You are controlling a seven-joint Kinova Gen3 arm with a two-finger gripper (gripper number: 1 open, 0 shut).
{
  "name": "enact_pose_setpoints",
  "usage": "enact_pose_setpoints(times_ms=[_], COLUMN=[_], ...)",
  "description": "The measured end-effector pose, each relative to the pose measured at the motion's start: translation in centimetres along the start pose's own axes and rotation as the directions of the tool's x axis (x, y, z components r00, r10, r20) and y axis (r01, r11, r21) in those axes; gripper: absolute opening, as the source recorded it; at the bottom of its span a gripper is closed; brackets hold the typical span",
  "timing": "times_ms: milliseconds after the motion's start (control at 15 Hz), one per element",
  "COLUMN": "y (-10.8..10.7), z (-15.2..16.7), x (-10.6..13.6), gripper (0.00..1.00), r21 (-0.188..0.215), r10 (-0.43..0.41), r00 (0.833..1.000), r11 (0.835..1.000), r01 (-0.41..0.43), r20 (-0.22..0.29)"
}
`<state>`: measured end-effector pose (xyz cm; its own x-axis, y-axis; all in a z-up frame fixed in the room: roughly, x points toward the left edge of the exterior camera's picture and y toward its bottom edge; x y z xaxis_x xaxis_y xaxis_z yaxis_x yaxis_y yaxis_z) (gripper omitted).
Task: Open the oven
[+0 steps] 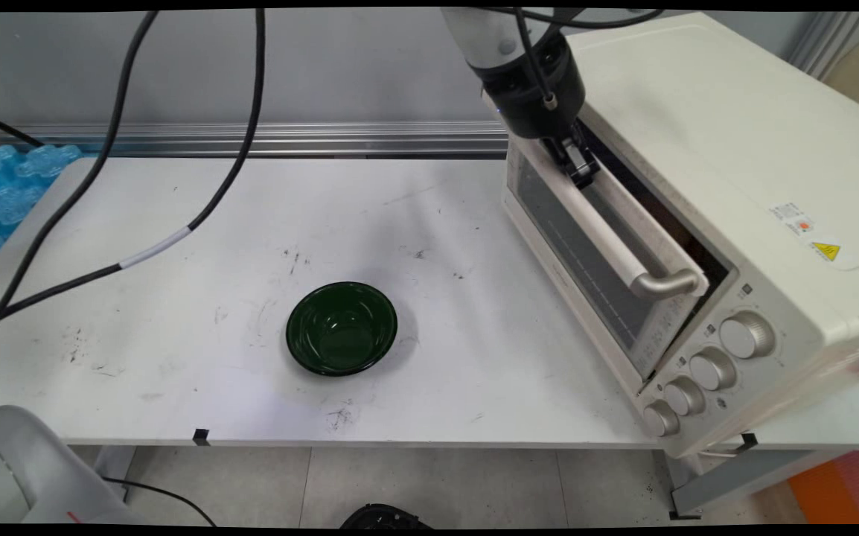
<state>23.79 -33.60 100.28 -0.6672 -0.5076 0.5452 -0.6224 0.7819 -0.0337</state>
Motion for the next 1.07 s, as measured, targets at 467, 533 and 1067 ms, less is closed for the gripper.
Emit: enact_pose_setpoints(times_ms=[467, 533, 1067], y=[-0.1, -0.1, 0.0], z=[-0.1, -0.2, 0.3], x=[-2.2, -2.7, -5.8], gripper=[0.00, 0.00, 0.00], r21=[-0.005, -0.007, -0.023], r10=[-0.023, -0.025, -0.035], r00=[0.999, 0.999, 0.997], r11=[1.000, 1.000, 0.999], r01=[0.023, 0.025, 0.037], r20=[0.041, 0.048, 0.070])
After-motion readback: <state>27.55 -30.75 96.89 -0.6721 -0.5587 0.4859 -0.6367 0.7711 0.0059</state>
